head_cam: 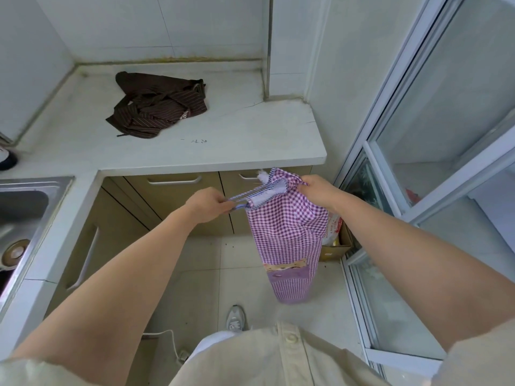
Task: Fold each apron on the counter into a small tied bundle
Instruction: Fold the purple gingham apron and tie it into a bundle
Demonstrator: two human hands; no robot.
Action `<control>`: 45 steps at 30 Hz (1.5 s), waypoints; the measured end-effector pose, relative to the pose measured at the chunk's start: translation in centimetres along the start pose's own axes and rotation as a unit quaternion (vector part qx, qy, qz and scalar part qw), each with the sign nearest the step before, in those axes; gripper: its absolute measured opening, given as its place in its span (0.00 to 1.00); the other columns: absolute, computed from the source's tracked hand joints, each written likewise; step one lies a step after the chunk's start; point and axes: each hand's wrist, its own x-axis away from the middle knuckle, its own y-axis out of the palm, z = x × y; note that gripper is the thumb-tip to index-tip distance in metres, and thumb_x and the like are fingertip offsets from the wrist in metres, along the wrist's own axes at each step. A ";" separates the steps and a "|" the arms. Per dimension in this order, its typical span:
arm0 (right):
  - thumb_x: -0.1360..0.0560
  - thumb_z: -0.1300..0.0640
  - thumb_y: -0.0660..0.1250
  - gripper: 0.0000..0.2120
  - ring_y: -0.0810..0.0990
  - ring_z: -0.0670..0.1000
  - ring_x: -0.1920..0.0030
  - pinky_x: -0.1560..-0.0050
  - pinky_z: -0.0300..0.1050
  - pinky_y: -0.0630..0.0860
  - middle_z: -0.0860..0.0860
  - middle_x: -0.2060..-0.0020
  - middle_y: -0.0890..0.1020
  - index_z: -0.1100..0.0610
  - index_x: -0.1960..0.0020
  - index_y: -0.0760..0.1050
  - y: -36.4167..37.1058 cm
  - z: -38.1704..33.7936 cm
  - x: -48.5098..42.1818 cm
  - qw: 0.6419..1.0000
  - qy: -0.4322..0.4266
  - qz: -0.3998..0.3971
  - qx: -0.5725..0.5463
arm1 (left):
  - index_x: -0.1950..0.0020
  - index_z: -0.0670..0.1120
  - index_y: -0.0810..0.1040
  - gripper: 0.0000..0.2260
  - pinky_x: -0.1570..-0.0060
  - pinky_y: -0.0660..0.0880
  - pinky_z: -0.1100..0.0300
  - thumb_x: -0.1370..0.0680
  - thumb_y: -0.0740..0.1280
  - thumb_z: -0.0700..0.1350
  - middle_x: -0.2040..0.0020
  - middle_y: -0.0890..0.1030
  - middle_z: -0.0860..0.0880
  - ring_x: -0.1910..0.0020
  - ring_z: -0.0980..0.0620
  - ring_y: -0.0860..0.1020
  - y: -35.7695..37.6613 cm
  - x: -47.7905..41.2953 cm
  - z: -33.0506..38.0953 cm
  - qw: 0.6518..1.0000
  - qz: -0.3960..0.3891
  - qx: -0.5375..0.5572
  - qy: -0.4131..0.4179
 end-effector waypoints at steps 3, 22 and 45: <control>0.17 0.57 0.54 0.17 0.80 0.64 0.46 0.40 0.59 0.74 0.65 0.46 0.81 0.67 0.43 0.78 -0.3 0.9 -0.6 0.998 0.044 0.048 0.017 | 0.63 0.44 0.76 0.17 0.63 0.67 0.58 0.20 0.60 0.53 0.65 0.76 0.47 0.56 0.45 0.72 0.0 0.0 -2.9 0.989 0.032 -0.054 -0.133; 0.27 0.53 0.73 0.20 0.79 0.50 0.45 0.42 0.48 0.76 0.51 0.44 0.80 0.56 0.38 0.74 1.1 -2.1 1.4 0.991 -0.113 -0.065 0.033 | 0.51 0.42 0.78 0.07 0.54 0.71 0.56 0.19 0.61 0.41 0.55 0.82 0.46 0.56 0.49 0.78 0.3 2.3 4.4 0.967 0.102 0.207 0.106; 0.20 0.56 0.64 0.08 0.79 0.50 0.52 0.52 0.42 0.73 0.53 0.49 0.81 0.61 0.47 0.77 14.5 -11.9 -5.6 0.975 -0.128 -0.158 0.094 | 0.47 0.44 0.80 0.16 0.43 0.76 0.49 0.17 0.55 0.49 0.52 0.85 0.45 0.49 0.43 0.82 -10.0 -1.0 -7.2 0.829 0.022 0.553 -0.080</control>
